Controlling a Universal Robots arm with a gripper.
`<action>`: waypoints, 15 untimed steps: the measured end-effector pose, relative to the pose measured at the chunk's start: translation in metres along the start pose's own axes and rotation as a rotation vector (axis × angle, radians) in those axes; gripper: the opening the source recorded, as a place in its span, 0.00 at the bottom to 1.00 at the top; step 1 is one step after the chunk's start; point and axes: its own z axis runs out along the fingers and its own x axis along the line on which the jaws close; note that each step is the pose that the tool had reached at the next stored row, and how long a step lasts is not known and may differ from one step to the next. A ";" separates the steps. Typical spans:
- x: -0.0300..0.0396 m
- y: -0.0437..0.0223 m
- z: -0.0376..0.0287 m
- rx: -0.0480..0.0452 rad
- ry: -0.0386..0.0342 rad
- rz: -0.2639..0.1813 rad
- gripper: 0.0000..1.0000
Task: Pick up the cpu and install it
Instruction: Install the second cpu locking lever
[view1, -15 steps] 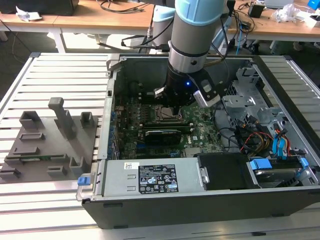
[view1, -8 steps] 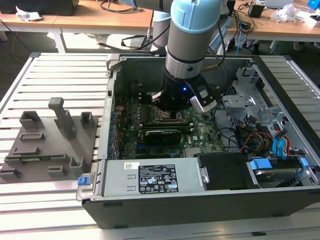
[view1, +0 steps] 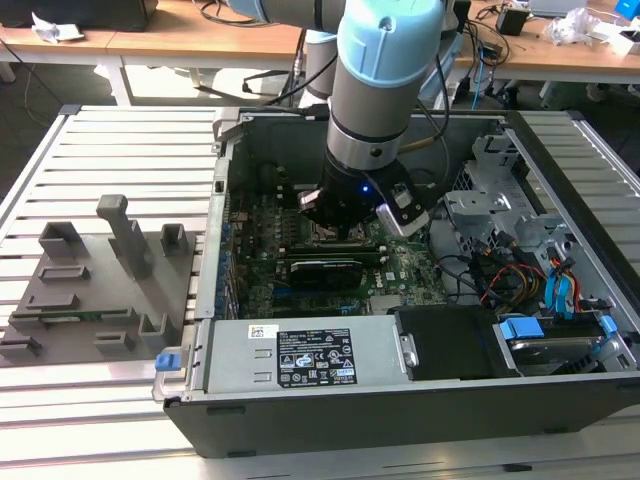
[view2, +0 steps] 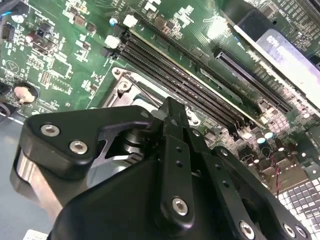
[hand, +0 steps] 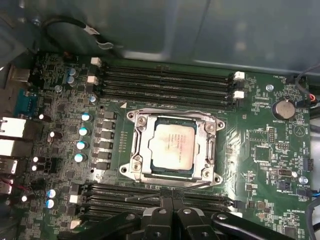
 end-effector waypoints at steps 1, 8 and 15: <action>0.0005 -0.0004 0.0012 0.0000 0.0001 0.000 0.11; 0.0054 -0.0032 0.0199 0.0001 0.0004 -0.002 0.11; 0.0169 -0.0010 0.0286 -0.0076 -0.0003 -0.002 0.11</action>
